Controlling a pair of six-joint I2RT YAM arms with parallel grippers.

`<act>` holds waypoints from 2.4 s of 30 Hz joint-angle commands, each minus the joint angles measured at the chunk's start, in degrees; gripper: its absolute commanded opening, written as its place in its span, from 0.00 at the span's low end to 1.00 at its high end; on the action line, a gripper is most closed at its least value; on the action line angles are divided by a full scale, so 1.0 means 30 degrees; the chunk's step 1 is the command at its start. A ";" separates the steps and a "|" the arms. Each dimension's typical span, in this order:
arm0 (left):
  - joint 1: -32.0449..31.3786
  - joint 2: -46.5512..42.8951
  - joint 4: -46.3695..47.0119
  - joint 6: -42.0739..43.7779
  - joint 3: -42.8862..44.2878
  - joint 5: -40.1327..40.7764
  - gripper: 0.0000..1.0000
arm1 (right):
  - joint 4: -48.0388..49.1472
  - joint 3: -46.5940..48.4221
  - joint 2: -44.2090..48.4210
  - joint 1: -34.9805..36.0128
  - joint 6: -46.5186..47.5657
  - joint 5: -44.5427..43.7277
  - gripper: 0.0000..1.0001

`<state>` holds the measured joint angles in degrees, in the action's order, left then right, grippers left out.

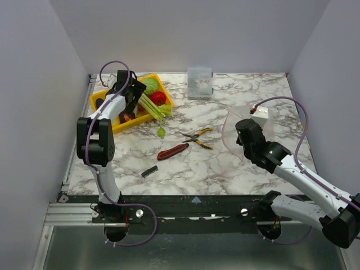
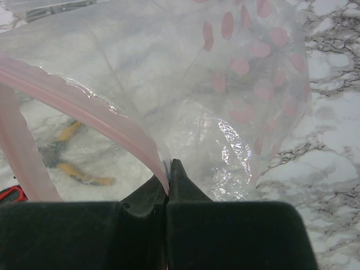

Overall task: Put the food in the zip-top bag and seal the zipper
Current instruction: Pick up the fake vegetable from the bin, then place the fake vegetable in the zipper food storage bag.

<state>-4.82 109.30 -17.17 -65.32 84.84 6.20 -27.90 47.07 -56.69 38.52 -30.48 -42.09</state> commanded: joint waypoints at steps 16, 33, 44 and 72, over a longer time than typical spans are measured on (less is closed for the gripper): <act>-0.0591 0.3175 -0.3241 -0.2658 0.2812 -0.0483 0.77 | 0.0225 -0.0172 0.0195 -0.0067 -0.0245 -0.0163 0.01; -0.0602 0.1592 -0.4395 -0.0248 0.4386 -0.0089 0.17 | 0.0086 -0.0059 0.0472 -0.0059 -0.0184 -0.0359 0.01; -0.1684 -0.8086 -0.1716 0.2654 -0.2601 -0.0548 0.00 | 0.0443 -0.0183 0.0907 -0.0068 0.0134 0.0294 0.01; -1.3467 -1.0502 3.6135 0.3843 -1.4908 0.1915 0.00 | -0.1327 0.2239 -0.0670 -0.0067 -0.8956 0.4424 0.01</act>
<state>-43.05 76.42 78.41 -57.28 36.80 8.49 -30.04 52.25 -58.13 38.52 -50.37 -30.41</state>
